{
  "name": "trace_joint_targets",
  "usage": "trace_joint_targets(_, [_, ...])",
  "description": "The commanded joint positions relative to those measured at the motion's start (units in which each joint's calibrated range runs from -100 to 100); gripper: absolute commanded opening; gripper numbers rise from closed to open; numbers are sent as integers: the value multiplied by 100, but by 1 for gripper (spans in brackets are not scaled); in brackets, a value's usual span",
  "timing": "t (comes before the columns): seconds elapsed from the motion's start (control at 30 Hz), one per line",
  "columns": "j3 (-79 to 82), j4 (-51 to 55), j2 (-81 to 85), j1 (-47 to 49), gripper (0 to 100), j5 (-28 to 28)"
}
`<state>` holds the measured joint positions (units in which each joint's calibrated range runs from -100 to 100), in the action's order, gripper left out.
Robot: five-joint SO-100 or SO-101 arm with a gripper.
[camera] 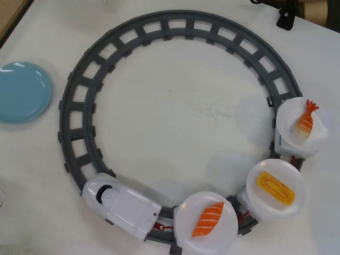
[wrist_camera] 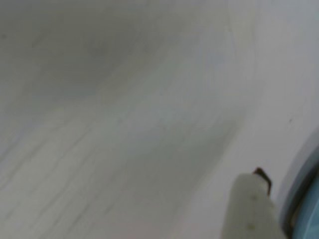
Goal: Pick up the sushi from the Shinkansen and put it on the blue dish
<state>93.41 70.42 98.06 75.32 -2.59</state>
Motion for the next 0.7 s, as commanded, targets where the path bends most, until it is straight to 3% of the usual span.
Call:
trace_joint_targets(0.0, [-631,-65,-47,-349,17,34])
trace_joint_targets(0.3, [-3110,-1076,-602,-3086,18,745])
trace_joint_targets(0.67, [-7069,-2605,-6227,-6370,17,1577])
